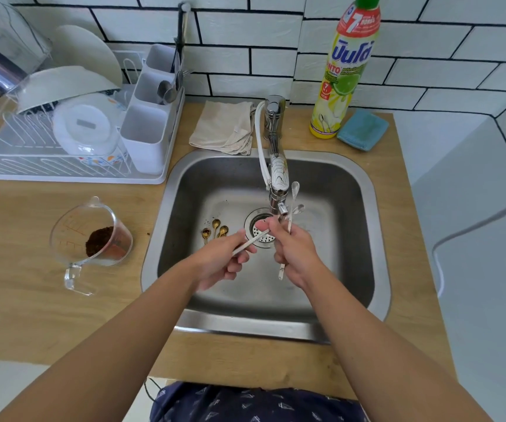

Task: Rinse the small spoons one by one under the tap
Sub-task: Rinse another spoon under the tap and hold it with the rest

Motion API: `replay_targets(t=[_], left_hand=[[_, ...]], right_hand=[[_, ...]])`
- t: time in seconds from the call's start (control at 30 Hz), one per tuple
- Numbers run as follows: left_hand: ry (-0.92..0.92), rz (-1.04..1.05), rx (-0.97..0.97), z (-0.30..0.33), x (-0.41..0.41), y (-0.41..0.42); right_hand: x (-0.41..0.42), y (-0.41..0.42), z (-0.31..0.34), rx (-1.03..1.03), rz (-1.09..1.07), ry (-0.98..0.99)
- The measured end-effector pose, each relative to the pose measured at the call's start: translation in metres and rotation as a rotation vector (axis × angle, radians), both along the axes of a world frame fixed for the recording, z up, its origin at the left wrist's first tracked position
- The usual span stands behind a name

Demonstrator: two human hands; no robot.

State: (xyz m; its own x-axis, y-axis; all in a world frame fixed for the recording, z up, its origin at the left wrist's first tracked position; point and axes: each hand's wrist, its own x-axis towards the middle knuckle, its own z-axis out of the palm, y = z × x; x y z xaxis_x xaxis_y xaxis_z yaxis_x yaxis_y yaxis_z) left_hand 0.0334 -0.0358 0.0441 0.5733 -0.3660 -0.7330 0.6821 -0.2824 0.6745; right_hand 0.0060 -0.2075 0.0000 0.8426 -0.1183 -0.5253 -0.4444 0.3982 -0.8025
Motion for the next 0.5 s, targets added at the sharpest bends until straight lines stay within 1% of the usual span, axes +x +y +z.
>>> replay_targets(t=[0.07, 0.13, 0.27, 0.3, 0.5], left_hand=[[0.014, -0.1, 0.007, 0.0, 0.002, 0.003], [-0.015, -0.139, 0.028, 0.0, 0.002, 0.003], [-0.107, -0.143, 0.088, -0.003, -0.001, 0.002], [-0.123, -0.153, 0.106, -0.004, -0.002, 0.001], [-0.2, -0.212, 0.185, -0.006, -0.005, -0.003]], right_hand=[[-0.002, 0.0, 0.0, 0.012, 0.033, -0.022], [-0.002, 0.001, 0.0, 0.003, 0.044, -0.016], [0.006, -0.006, -0.002, -0.038, -0.143, 0.06], [0.006, -0.006, -0.004, -0.045, -0.162, 0.069], [-0.008, 0.007, -0.006, -0.068, 0.011, 0.057]])
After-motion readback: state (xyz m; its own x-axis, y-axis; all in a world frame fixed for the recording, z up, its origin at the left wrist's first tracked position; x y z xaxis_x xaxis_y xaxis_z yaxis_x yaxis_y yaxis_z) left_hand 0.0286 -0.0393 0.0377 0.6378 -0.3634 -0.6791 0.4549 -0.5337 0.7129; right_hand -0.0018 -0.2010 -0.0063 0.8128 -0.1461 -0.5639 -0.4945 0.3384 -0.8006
